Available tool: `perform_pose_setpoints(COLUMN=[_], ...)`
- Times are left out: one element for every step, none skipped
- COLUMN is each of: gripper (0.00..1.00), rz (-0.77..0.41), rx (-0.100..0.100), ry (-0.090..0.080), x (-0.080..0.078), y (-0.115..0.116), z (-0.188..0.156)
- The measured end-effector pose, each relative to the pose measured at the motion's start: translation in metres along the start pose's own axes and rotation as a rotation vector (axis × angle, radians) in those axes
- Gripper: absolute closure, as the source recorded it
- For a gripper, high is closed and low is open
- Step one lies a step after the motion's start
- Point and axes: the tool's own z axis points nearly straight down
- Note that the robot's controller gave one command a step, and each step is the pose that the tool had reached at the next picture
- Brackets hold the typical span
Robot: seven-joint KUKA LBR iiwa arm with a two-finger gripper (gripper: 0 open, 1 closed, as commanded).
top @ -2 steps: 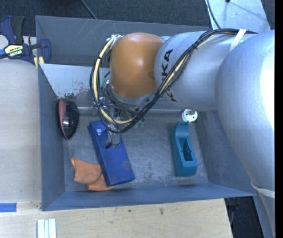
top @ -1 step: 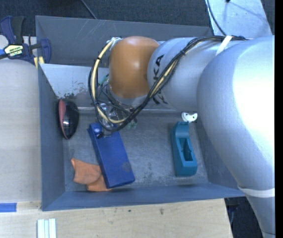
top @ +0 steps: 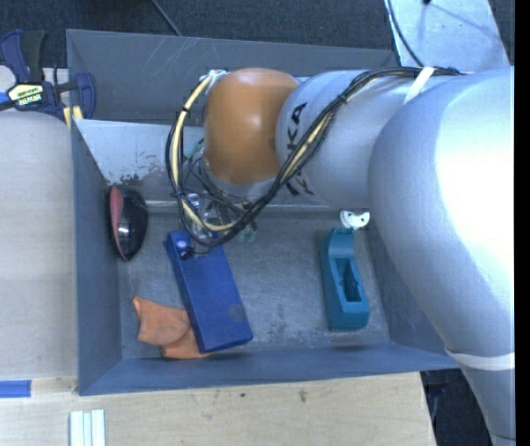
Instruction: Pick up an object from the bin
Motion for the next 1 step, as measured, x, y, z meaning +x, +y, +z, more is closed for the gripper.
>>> perform_pose_setpoints(gripper=[1.00], rz=[0.020], rx=[0.001], ry=[0.003], x=[0.0213], y=[-0.0216], z=[-0.1500])
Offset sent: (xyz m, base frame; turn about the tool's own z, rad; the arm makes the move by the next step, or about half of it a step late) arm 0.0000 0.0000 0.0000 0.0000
